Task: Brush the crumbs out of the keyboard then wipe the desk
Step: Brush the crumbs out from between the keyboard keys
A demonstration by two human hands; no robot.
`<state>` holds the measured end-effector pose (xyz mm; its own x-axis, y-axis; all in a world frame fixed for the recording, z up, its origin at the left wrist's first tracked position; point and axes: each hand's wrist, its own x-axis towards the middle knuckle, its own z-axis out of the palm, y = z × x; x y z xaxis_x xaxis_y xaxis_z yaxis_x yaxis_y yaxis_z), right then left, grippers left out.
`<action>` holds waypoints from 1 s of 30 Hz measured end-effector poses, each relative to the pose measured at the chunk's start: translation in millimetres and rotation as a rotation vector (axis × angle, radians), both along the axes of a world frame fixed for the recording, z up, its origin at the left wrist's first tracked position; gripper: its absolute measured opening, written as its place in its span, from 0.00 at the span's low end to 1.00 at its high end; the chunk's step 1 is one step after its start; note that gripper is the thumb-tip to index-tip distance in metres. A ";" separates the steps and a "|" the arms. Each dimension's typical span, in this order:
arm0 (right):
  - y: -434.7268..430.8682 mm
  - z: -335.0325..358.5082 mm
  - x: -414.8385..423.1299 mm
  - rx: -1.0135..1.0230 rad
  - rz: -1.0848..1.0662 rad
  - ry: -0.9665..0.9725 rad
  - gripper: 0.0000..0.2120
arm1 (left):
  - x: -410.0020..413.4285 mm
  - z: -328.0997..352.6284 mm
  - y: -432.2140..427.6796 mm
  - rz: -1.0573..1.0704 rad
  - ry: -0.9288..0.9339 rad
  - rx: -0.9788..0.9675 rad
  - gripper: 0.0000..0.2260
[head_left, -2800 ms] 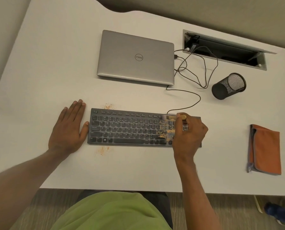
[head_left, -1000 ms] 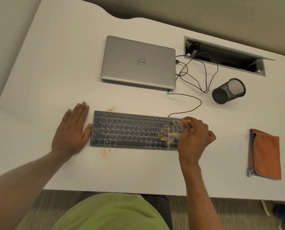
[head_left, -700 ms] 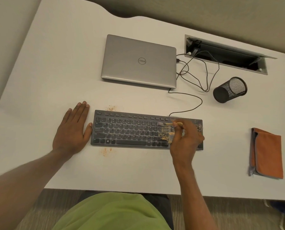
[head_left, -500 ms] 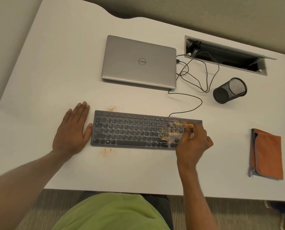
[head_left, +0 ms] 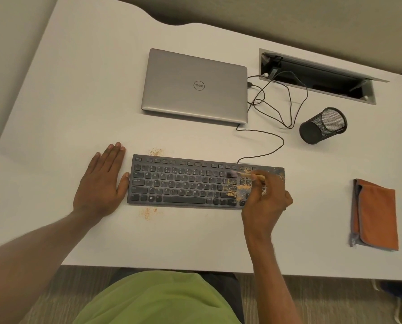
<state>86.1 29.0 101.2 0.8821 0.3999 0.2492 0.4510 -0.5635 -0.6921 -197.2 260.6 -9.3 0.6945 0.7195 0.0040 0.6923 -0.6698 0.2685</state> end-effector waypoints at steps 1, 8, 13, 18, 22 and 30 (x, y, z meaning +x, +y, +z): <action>1.5 0.4 -2.4 0.027 0.064 0.034 0.05 | 0.0 0.3 -0.3 0.001 -0.001 -0.001 0.31; -1.6 -5.5 -3.9 -0.058 0.160 0.031 0.08 | -0.1 -0.4 0.1 0.001 0.001 -0.003 0.31; -11.1 -2.3 2.8 -0.079 0.038 -0.069 0.09 | -0.3 0.3 -0.3 -0.001 -0.004 -0.003 0.31; -0.7 1.6 -7.5 0.012 0.178 0.009 0.10 | -0.4 -0.1 -0.5 -0.002 -0.005 0.000 0.31; -2.5 -5.6 -7.0 -0.039 0.159 0.019 0.09 | -1.1 -0.6 0.0 -0.004 0.000 -0.007 0.31; -10.6 -3.0 -9.9 -0.002 -0.068 -0.041 0.04 | -0.4 -0.1 -0.4 -0.002 -0.007 0.006 0.31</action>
<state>76.2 18.4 98.2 0.8964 0.3397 0.2848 0.4394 -0.5954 -0.6726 -197.5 260.1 -9.4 0.6955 0.7184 0.0131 0.6896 -0.6725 0.2688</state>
